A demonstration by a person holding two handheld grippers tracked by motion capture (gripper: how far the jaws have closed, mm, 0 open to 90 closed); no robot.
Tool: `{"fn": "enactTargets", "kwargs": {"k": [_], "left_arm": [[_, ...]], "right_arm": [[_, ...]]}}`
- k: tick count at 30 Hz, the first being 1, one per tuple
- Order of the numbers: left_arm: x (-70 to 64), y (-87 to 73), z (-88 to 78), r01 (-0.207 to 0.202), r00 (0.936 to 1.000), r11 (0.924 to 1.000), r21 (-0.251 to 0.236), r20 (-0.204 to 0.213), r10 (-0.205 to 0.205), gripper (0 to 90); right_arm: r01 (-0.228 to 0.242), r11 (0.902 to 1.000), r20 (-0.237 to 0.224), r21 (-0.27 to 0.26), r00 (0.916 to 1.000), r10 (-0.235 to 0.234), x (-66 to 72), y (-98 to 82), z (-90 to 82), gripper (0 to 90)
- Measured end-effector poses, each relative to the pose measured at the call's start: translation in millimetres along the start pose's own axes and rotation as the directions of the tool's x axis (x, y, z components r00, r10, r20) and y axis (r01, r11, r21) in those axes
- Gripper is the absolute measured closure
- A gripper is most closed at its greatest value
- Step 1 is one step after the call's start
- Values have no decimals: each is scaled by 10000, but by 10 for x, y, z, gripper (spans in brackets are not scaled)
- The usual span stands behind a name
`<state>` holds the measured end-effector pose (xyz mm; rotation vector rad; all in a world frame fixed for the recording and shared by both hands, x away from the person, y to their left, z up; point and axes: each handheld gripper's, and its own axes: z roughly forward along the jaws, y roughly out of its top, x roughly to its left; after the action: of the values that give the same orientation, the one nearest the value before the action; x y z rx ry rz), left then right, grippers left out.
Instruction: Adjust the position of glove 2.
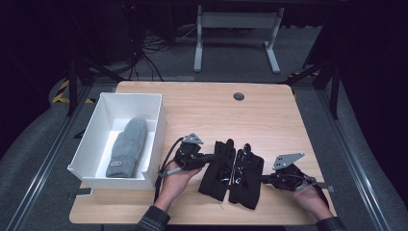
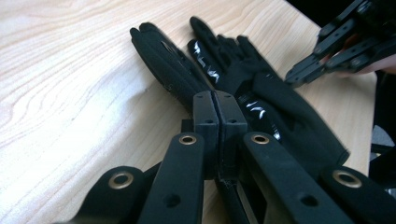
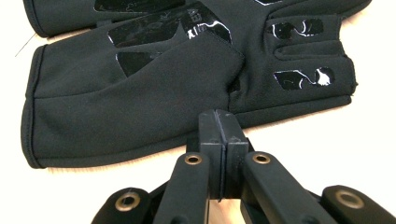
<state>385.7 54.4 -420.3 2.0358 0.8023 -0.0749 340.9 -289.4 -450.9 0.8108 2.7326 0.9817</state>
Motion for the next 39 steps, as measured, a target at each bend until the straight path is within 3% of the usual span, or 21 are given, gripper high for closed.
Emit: {"fn": "enactTargets", "kwargs": {"k": [10,18,39], "left_arm": [[8,45,-112,152,9997,9984,-554,191,-141,895],[-35,58,-120,142,9989,9975,-695,464,-109,895],[-104,59,-77,-45,9975,9990,-450,697,77,895]], "right_arm": [[281,9995,-188,-161,9994,-284,40,163,154,900],[353,9990,-276,-265,9990,-361,94,256,236,900],[627,9973,-636,-393,9958,-652,293,562,526,900]]}}
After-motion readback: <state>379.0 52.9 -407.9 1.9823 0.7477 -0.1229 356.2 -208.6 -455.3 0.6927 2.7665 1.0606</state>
